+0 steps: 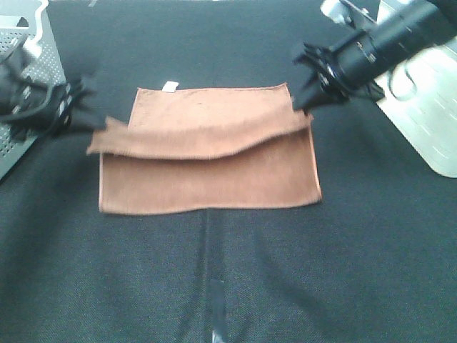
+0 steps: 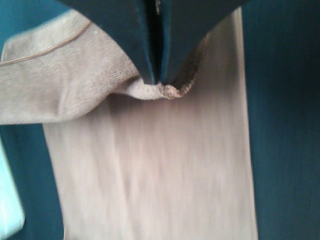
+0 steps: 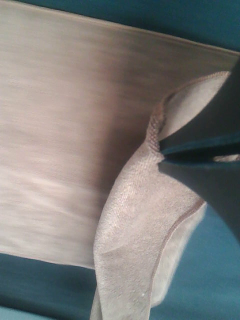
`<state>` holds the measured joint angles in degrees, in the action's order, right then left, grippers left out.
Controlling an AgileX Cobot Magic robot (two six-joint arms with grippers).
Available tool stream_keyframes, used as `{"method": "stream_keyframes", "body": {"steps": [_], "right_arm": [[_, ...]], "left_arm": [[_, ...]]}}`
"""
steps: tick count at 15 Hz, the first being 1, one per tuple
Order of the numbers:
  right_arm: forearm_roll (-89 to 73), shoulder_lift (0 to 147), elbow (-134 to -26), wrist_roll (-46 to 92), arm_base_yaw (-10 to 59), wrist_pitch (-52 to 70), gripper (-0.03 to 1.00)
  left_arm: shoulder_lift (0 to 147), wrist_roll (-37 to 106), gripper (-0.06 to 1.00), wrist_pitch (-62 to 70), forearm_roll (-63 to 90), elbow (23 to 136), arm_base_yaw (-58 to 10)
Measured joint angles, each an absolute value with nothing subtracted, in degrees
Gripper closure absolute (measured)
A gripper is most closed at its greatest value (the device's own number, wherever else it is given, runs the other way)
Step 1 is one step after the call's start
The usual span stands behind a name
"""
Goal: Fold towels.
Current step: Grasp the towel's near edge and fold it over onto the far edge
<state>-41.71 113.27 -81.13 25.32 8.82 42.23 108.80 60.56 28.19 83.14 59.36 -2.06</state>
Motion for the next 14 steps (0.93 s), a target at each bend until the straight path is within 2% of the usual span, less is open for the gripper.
{"method": "stream_keyframes", "body": {"steps": [3, 7, 8, 11, 14], "right_arm": [[-36.3, 124.6, -100.1, 20.7, 8.7, 44.8, 0.97], [-34.7, 136.3, -119.1, 19.9, 7.2, 44.9, 0.97], [-34.7, 136.3, -119.1, 19.9, 7.2, 44.9, 0.97], [-34.3, 145.3, -128.9, 20.0, 7.1, 43.4, 0.97], [-34.1, 152.1, -134.2, 20.1, 7.1, 39.0, 0.97]], "left_arm": [[118.9, 57.6, 0.94, 28.2, 81.9, 76.0, -2.1], [130.1, 57.2, 0.94, 28.1, 81.5, 93.2, -2.1], [130.1, 57.2, 0.94, 28.1, 81.5, 93.2, -2.1], [139.3, 57.1, 0.94, 27.8, 81.5, 104.6, -2.1], [147.4, 57.1, 0.94, 24.6, 81.5, 115.3, -2.8]]}}
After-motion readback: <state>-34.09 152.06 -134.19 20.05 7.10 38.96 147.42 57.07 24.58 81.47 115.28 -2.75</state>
